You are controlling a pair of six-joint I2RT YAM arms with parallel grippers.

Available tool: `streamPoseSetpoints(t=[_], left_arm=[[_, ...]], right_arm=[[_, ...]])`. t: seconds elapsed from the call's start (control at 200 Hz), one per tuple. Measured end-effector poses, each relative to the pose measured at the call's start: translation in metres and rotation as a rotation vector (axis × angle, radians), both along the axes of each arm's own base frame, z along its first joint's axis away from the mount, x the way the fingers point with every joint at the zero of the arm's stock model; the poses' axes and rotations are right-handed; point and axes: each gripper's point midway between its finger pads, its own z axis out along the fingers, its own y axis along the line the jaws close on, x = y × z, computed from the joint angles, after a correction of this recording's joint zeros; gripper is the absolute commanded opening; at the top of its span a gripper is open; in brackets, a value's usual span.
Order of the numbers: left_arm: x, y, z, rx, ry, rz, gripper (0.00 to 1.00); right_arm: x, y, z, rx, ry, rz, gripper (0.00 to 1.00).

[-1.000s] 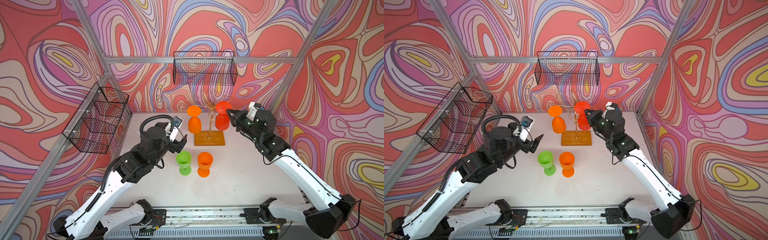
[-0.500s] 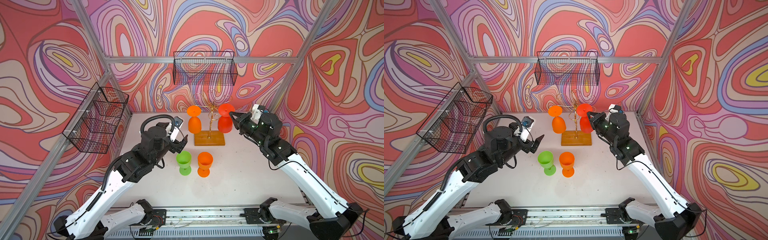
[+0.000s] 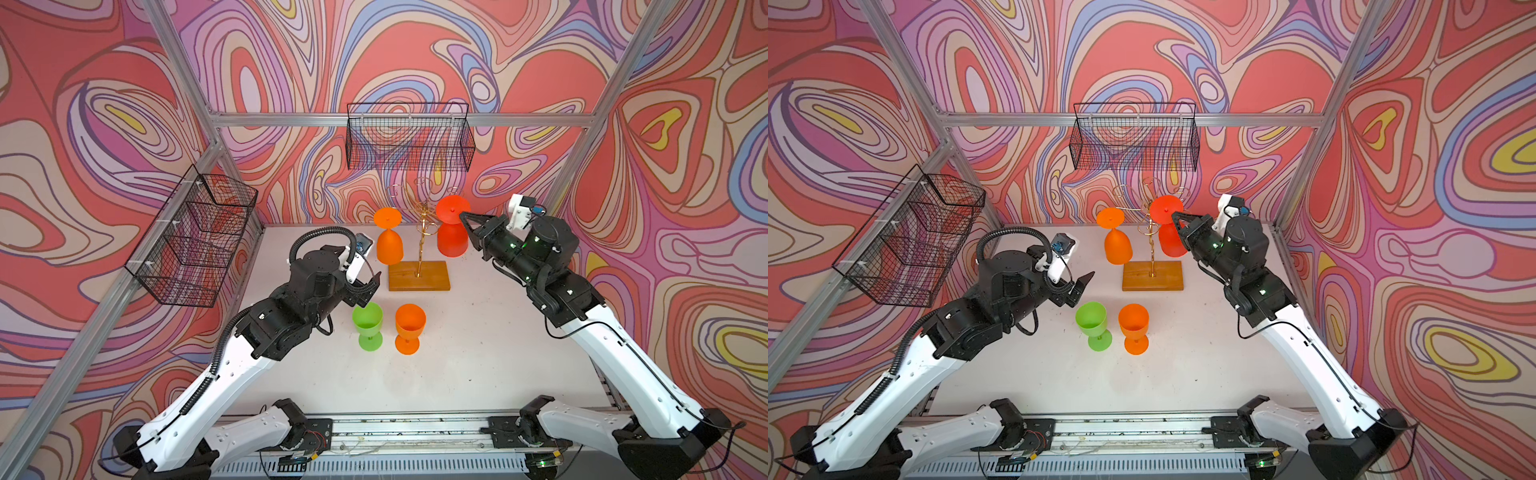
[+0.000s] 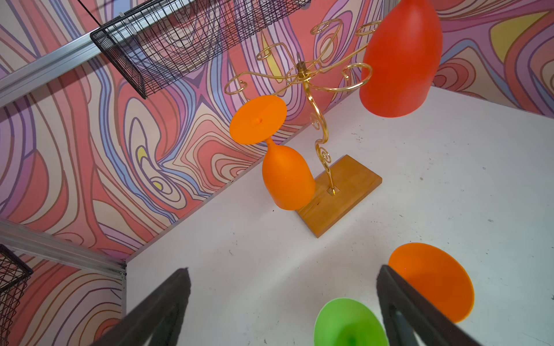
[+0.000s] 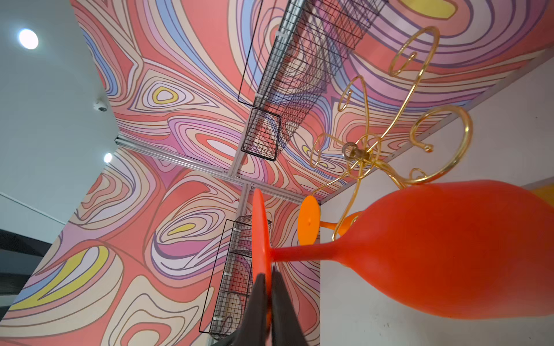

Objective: Take the wine glass off the wine glass rack
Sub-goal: Pick up the wine glass from the wine glass rack.

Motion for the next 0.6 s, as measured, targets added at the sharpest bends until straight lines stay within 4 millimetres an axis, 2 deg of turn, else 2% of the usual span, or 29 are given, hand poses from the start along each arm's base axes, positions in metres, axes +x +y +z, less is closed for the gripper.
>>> streamPoseSetpoints(t=[0.145, 0.315, 0.431, 0.601], left_arm=[[0.003, -0.007, 0.002, -0.017, 0.007, -0.018, 0.96], [0.005, -0.017, 0.004, -0.043, 0.014, -0.045, 0.96], [0.006, -0.022, 0.003, -0.06, 0.022, -0.061, 0.96], [0.005, -0.027, 0.005, -0.083, 0.022, -0.079, 0.96]], right_arm=[[-0.003, 0.001, 0.027, 0.003, -0.065, 0.013, 0.0], [-0.004, 0.003, 0.049, 0.004, -0.129, 0.022, 0.0], [-0.003, 0.007, 0.057, 0.013, -0.154, 0.043, 0.0], [-0.001, 0.012, 0.058, 0.02, -0.166, 0.065, 0.0]])
